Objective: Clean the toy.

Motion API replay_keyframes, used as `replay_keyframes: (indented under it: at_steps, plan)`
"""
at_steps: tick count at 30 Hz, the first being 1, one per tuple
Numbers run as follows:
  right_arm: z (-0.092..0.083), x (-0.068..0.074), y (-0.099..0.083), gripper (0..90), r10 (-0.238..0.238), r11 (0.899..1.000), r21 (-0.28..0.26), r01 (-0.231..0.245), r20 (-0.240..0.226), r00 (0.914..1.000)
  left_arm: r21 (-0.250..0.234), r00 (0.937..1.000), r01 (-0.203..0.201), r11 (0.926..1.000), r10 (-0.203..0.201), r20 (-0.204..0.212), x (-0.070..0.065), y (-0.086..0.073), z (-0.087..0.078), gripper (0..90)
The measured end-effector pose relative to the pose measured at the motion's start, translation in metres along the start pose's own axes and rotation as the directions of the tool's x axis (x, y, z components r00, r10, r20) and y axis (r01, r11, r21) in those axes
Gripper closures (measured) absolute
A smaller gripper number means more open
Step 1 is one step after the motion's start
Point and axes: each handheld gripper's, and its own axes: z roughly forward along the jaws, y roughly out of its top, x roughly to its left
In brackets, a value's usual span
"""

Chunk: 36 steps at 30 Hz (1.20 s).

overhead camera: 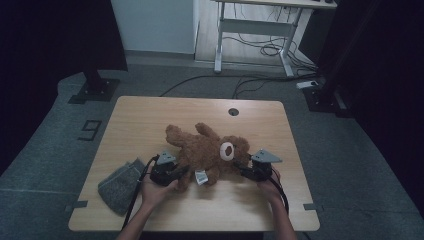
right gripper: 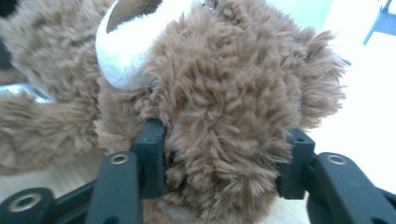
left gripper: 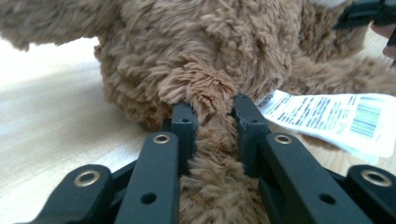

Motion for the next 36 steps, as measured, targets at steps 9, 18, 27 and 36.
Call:
replay_keyframes:
  at_steps: [9, 18, 27, 36]
  plan:
    - [-0.006, -0.002, -0.001, 28.9, 0.031, 0.999, -0.041, -0.028, 0.065, 0.9974, -0.033, 0.9998, -0.005, 0.9994, 0.005, -0.02, 0.003, -0.001, -0.008, 56.8]
    - [-0.039, 0.011, -0.001, 23.4, 0.066, 0.99, -0.127, -0.056, 0.075, 0.995, -0.062, 0.995, -0.081, 0.9948, 0.077, -0.064, -0.005, -0.005, -0.049, 36.1]
    - [-0.061, 0.032, -0.019, 23.3, 0.065, 0.993, -0.104, -0.059, 0.056, 0.9963, -0.08, 0.9973, -0.045, 0.9958, 0.04, -0.061, -0.002, -0.037, -0.083, 36.2]
    - [-0.074, 0.046, -0.042, 23.2, 0.092, 0.995, -0.054, -0.089, 0.058, 0.9941, -0.061, 0.9918, -0.063, 0.9962, 0.055, -0.115, 0.001, -0.062, -0.095, 37.0]
